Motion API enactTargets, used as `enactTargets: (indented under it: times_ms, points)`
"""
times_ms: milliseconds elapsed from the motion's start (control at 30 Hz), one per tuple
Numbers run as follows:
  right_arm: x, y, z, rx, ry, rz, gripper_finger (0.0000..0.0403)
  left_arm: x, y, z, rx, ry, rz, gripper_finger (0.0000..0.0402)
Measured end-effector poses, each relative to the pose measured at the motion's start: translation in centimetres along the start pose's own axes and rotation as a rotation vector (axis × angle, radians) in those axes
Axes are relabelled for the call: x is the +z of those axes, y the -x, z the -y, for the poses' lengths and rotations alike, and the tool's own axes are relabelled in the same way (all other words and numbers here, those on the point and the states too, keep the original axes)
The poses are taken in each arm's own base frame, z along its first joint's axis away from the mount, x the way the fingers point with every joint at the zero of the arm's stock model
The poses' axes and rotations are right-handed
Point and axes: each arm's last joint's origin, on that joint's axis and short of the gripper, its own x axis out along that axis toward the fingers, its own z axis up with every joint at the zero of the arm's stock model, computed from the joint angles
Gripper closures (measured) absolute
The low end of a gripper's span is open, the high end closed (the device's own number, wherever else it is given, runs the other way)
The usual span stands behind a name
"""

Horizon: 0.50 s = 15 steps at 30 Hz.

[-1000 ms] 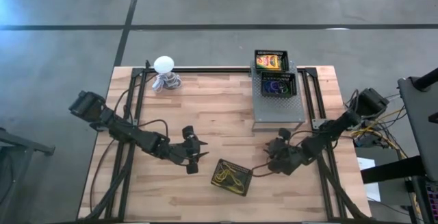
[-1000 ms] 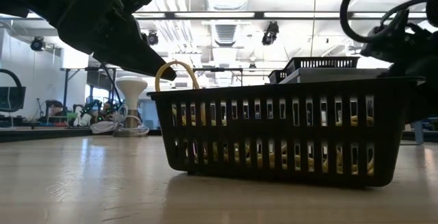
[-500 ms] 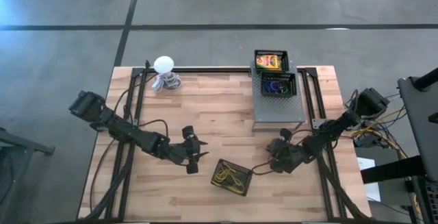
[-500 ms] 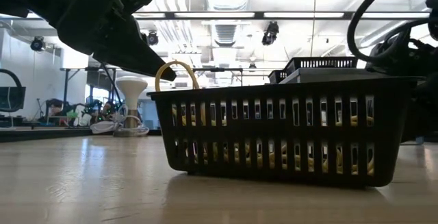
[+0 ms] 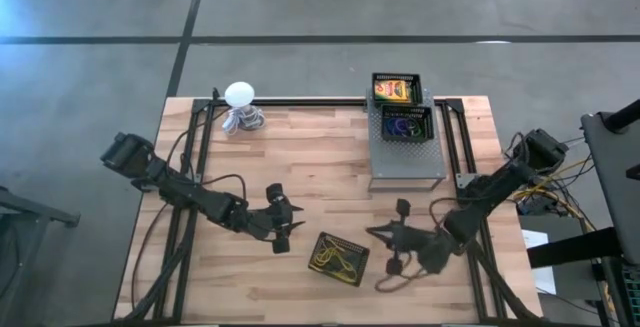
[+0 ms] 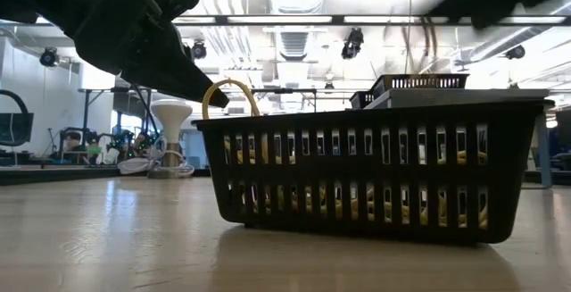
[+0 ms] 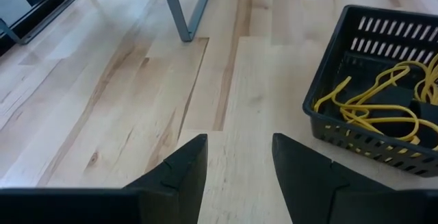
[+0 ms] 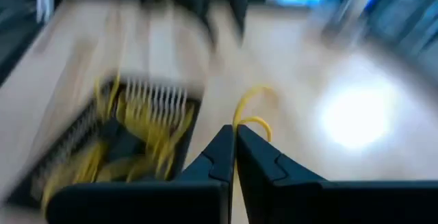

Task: Pick & Place Office Desk Supplies
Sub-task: Adjust the black bin on the shelf

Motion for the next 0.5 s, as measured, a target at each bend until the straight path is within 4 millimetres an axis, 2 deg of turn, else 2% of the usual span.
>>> enactTargets:
  times_ms: [133,233,367,500]
  points:
    - [4.8,0.5,-1.3,-0.057,0.087,0.111,0.0394,0.0,0.0,0.0,0.000,0.000,-0.001,0.0233]
    - [7.0,0.3,-1.9,-0.028,0.106,0.137,0.0394,-0.2,0.0,0.0,-0.001,0.003,0.004,0.0233]
    - [8.1,-0.6,-3.0,0.049,0.121,0.131,0.0394,-0.2,0.0,-0.1,-0.001,0.006,0.009,0.0233]
    - [7.3,-2.5,-4.5,0.169,0.150,0.070,0.0394,-0.2,0.0,-0.1,-0.001,0.007,0.010,0.0233]
